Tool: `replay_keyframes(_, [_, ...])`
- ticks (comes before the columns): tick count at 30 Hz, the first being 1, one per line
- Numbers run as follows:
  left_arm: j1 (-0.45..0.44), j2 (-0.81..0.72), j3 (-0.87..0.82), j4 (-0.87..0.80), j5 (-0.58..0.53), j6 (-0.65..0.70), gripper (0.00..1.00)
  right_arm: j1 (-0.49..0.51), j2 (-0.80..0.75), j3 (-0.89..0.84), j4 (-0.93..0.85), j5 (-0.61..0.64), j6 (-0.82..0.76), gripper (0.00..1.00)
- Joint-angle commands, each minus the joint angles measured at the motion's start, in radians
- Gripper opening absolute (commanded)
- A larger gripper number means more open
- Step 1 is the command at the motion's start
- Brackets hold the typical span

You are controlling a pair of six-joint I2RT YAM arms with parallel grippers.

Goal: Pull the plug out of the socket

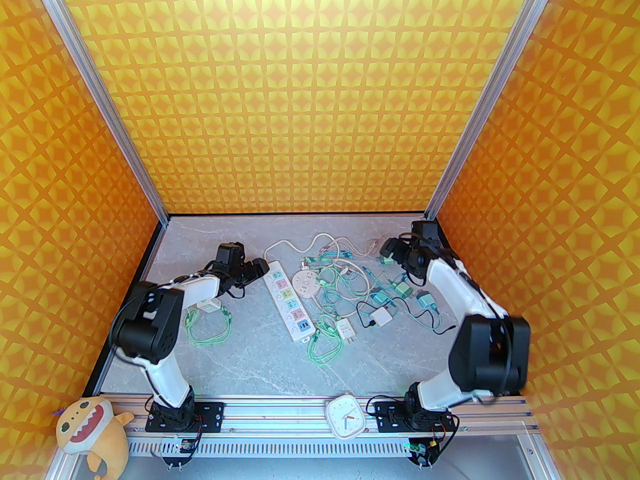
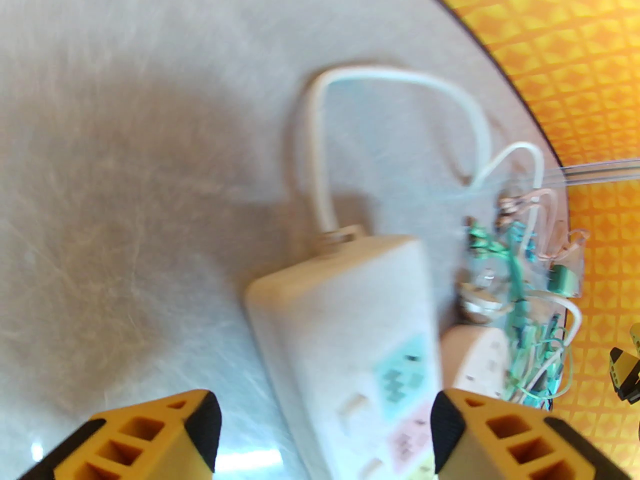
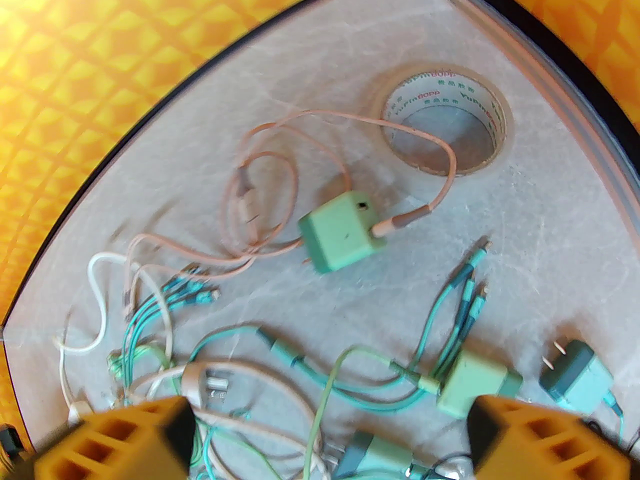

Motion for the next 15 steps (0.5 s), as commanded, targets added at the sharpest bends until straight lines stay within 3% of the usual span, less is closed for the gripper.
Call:
replay_keyframes(1, [-0.003, -0.151, -0.017, -0.038, -0.06, 0.076, 0.76, 0.052, -0.128, -0.078, 0.099, 0.097, -0.032, 0.98])
replay_keyframes(5, [-0.004, -0.324, -0.032, -0.141, -0.22, 0.15, 0.86, 0.104, -0.268, -0.198, 0.196, 0.138, -0.066, 0.98])
replay_keyframes(9, [-0.004, -0.483, -0.073, -0.238, -0.376, 0.195, 0.87, 0.137, -0.37, -0.319, 0.304, 0.129, -0.09, 0.98])
replay_keyframes(11, [-0.004, -0.573, -0.127, -0.253, -0.431, 0.207, 0.89, 0.149, -0.411, -0.386, 0.365, 0.147, -0.121, 0.99])
replay_keyframes(13, [-0.004, -0.67, -0.197, -0.24, -0.483, 0.227, 1.0, 0.161, -0.445, -0.473, 0.471, 0.167, -0.189, 0.99])
replay_keyframes(15, [-0.004, -0.76, -0.293, -0.202, -0.533, 0.241, 0.99, 0.167, -0.475, -0.554, 0.574, 0.179, -0.256, 0.98])
